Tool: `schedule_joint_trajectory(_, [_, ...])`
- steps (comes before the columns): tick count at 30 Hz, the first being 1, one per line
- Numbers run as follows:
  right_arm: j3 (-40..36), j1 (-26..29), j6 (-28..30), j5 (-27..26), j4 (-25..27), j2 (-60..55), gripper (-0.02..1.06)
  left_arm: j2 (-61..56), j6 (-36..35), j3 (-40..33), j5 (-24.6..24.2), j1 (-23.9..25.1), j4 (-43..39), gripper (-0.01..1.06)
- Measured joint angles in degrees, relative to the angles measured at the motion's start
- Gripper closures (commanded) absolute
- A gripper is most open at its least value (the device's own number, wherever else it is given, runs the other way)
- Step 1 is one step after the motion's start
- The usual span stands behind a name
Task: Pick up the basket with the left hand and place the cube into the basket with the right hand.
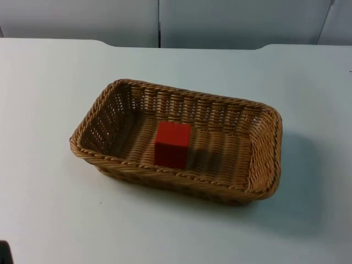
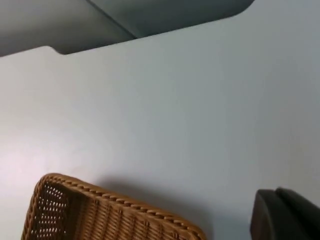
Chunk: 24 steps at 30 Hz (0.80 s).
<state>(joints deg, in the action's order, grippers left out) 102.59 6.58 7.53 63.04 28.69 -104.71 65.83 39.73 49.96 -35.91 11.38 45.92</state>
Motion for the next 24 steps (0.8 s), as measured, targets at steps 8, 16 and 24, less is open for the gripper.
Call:
schedule_joint_trajectory(8, [1.3,0.1,0.5,-3.7,-2.6,0.0,1.05,-14.0,-17.3,0.0,-7.5,0.0,-23.1,1.05])
schedule_joint_trajectory(16, [11.3,1.7,-10.3,-1.8,-35.4,5.9,1.05,-21.4,-23.2,0.0,-9.1,-0.3,-31.0,1.05])
schedule_joint_trajectory(24, [13.5,8.7,-9.9,4.1,-35.5,25.1,1.05,-22.0,-25.0,0.0,-9.8,-15.8,-34.3,1.05])
